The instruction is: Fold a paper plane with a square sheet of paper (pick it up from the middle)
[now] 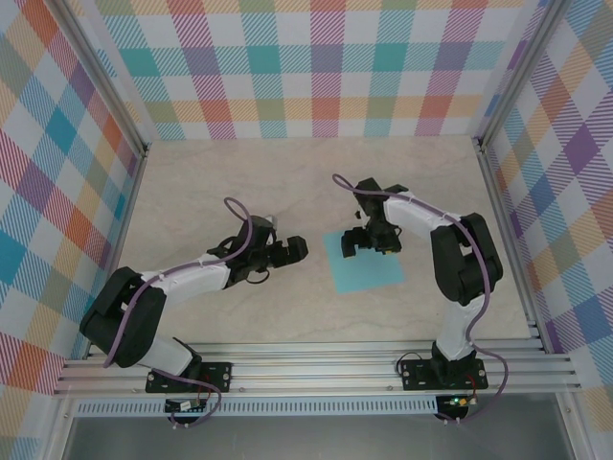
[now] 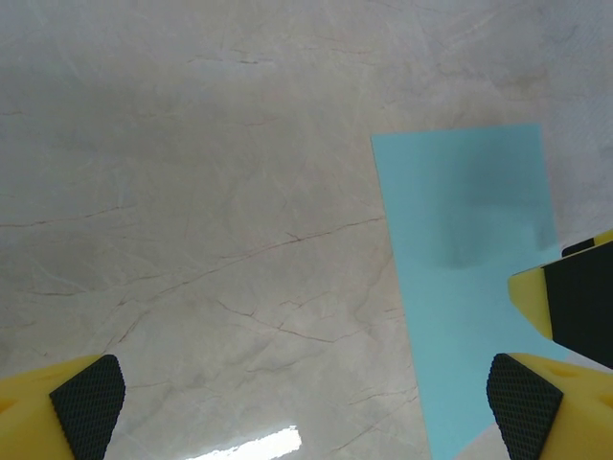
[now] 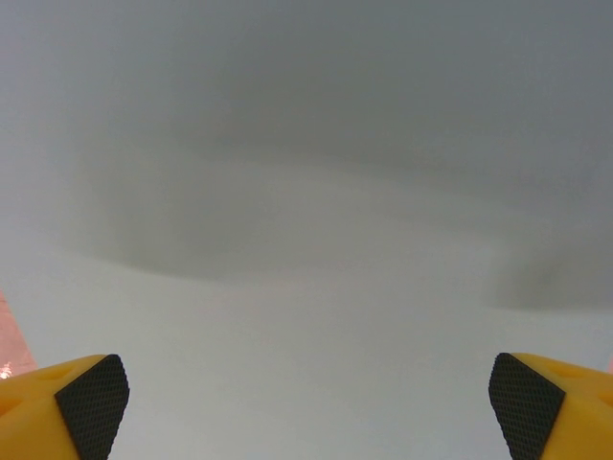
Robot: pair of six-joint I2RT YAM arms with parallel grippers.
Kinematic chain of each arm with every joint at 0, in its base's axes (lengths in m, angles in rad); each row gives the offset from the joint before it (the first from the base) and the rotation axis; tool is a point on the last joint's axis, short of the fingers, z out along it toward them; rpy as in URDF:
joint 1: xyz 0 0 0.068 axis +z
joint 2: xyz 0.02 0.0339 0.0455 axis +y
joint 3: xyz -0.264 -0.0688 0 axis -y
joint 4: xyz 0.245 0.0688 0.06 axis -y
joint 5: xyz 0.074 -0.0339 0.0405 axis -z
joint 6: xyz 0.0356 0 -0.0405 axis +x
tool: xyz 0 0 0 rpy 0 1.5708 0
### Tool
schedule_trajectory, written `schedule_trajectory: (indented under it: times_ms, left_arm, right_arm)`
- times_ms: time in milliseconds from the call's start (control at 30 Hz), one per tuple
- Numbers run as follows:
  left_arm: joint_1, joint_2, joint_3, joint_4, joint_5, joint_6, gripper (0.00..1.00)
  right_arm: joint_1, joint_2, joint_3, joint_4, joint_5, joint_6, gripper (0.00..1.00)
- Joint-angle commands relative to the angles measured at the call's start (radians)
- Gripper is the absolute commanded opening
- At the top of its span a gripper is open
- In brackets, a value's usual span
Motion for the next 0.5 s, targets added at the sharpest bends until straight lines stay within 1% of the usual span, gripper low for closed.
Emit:
schedule_trajectory:
  times_ms: [0,333,467]
  left_arm:
    - [-0.022,0.016,0.034,0.019,0.014,-0.013,1.0]
    - [-0.025,0.023,0.037,0.013,0.013,-0.011,1.0]
    - [-0.025,0.028,0.04,0.007,0.017,-0.01,1.0]
  right_arm:
    - [0.014,0.028,0.05,-0.046,0.018,-0.014,1.0]
    - [0.035,0.104,0.055,-0.053,0.023,0.01,1.0]
    - [0.037,0.143,0.044,-0.053,0.043,0.03,1.0]
